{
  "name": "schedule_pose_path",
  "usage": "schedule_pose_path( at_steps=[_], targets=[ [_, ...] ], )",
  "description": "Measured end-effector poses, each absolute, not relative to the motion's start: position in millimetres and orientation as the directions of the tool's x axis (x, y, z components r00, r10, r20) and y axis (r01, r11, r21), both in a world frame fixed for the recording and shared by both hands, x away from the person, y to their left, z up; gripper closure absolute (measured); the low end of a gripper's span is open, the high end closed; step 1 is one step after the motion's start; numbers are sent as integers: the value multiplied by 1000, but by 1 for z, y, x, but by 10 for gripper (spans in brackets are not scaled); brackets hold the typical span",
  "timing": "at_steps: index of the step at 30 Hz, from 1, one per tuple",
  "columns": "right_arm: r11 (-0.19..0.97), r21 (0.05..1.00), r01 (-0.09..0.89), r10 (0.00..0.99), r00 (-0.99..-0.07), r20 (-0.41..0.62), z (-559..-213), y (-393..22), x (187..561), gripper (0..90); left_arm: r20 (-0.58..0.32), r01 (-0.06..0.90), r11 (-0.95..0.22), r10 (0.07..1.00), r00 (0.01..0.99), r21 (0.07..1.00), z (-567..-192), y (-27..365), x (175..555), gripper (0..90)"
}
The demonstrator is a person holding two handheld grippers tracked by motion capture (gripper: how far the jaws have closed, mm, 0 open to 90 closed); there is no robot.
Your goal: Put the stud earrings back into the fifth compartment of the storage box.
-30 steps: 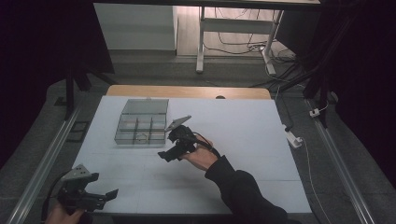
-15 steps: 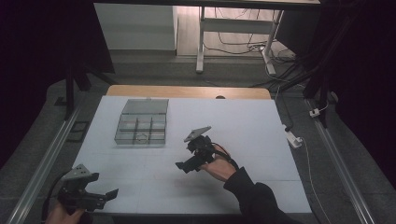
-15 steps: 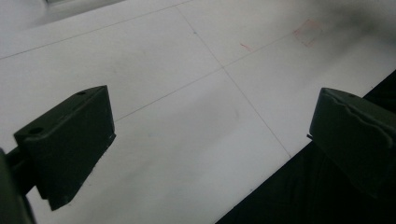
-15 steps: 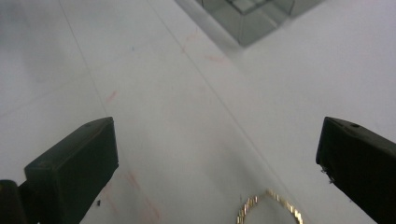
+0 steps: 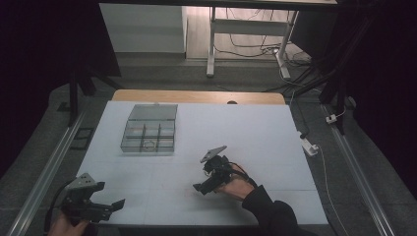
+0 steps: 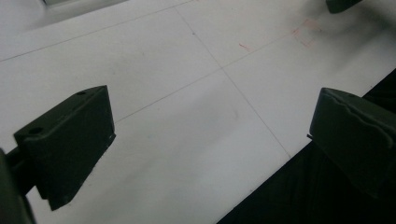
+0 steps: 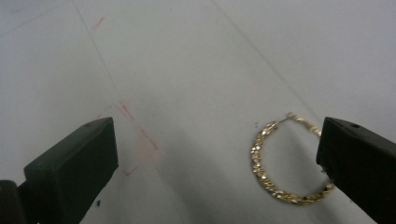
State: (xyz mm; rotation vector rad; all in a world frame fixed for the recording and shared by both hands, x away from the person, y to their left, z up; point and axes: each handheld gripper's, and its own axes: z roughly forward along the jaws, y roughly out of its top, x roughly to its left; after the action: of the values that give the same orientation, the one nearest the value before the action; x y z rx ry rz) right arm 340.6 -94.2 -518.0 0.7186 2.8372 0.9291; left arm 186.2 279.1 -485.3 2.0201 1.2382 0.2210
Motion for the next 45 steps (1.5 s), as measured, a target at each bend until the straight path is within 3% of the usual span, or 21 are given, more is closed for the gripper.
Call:
schedule_pose_path(
  at_steps=[7, 10, 22, 28, 37, 45],
  targets=[
    [758, 542, 362, 427, -904, 8, -528, -89, 334, 5, -224, 697, -256, 825, 519, 670, -485, 279, 186, 4],
    [777, 536, 330, 411, -911, -36, -527, -90, 333, 70, -223, 697, -257, 825, 519, 670, -485, 279, 186, 4],
    [784, 524, 334, 414, -909, -40, -515, -102, 346, 665, -219, 698, -261, 827, 519, 667, -485, 278, 187, 4],
    [781, 516, 352, 424, -905, -26, -514, -102, 346, 860, -218, 698, -262, 827, 518, 667, -486, 278, 187, 5],
    [746, 511, 427, 483, -875, 27, -513, -102, 348, 867, -218, 697, -261, 827, 518, 668, -485, 278, 187, 5],
    [729, 537, 425, 480, -876, 41, -506, -102, 348, 867, -218, 698, -260, 827, 518, 667, -485, 278, 186, 6]
  ],
)
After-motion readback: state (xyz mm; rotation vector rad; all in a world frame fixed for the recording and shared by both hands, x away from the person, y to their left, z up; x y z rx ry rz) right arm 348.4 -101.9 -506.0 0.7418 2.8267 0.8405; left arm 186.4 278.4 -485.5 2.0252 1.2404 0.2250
